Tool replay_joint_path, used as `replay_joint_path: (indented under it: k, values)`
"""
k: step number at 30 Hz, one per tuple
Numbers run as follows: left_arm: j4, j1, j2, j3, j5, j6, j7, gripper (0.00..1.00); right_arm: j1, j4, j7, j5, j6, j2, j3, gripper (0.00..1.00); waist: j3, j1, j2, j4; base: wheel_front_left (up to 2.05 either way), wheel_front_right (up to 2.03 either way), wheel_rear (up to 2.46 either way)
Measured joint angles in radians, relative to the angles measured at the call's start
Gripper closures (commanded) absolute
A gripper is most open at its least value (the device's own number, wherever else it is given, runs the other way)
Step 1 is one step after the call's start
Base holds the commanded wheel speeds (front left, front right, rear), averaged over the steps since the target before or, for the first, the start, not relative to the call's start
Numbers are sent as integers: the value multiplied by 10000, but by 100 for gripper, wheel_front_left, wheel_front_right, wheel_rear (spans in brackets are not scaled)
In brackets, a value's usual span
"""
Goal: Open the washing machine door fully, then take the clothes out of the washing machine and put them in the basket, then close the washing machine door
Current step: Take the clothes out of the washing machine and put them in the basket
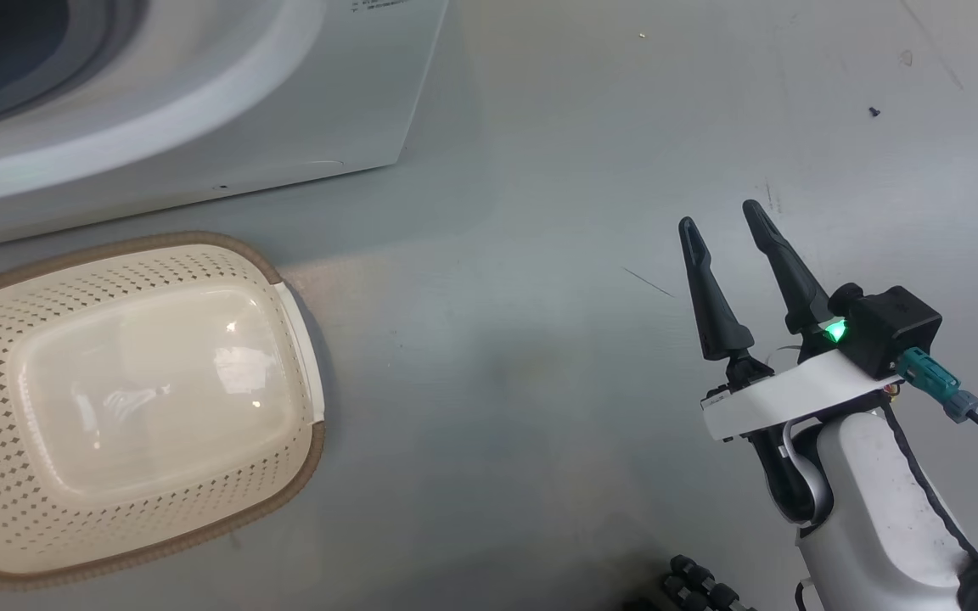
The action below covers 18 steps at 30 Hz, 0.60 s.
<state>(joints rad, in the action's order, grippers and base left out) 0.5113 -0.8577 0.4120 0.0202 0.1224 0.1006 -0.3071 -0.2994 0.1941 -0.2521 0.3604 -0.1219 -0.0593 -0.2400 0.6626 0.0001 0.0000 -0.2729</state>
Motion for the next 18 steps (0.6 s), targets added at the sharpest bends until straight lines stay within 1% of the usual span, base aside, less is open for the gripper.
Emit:
replay_joint_path:
  k: [18]
  values:
    - [1137,-706,-54,-8,-203,58,0,0,-54,0,0,-17,0,29,4,0,270,0,0,-27,0,0,0]
